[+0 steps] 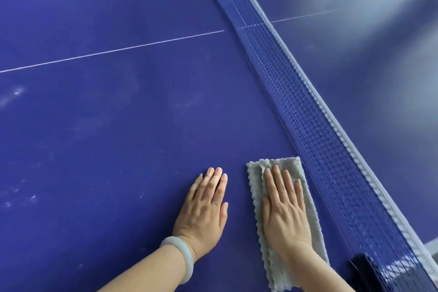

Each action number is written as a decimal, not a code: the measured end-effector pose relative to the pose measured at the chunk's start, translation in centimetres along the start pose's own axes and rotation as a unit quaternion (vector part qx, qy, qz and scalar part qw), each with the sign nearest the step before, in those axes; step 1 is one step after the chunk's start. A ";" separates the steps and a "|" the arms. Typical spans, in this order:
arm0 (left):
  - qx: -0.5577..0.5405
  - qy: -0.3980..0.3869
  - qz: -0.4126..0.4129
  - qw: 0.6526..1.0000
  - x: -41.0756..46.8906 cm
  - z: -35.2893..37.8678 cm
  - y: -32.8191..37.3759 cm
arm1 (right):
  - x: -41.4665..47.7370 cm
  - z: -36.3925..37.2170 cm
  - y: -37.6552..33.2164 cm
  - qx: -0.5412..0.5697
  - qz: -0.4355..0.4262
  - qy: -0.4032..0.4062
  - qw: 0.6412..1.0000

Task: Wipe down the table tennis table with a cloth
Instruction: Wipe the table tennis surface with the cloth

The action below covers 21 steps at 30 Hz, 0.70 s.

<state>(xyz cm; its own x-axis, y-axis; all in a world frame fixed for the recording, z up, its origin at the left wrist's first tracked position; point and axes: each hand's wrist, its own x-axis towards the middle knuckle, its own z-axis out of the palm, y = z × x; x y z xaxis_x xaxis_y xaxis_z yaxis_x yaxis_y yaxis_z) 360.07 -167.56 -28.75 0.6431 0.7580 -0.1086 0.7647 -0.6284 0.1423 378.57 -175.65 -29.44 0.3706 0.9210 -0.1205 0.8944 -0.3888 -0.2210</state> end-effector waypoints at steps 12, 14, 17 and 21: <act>-0.017 0.053 -0.099 0.994 3.1 -3.3 -5.5 | 11.9 0.2 -2.9 -0.003 0.125 0.004 0.992; -0.014 0.036 -0.140 0.989 4.8 -3.4 -6.7 | 13.6 -0.2 -3.0 -0.007 0.107 0.003 0.994; -0.016 0.006 -0.140 0.990 7.1 -2.7 -6.4 | 16.1 -0.6 -3.2 -0.016 0.058 0.003 0.998; -0.008 0.019 -0.158 0.987 8.5 -1.7 -5.6 | 20.6 -1.0 -3.2 -0.022 -0.006 0.000 1.000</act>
<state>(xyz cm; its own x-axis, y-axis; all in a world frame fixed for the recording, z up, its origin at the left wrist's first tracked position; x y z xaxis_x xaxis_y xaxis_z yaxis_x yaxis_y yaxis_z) 361.18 -157.27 -28.81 0.3708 0.9219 -0.1128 0.9258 -0.3572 0.1236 383.55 -155.37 -30.29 0.3595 0.9258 -0.1170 0.9091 -0.3758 -0.1797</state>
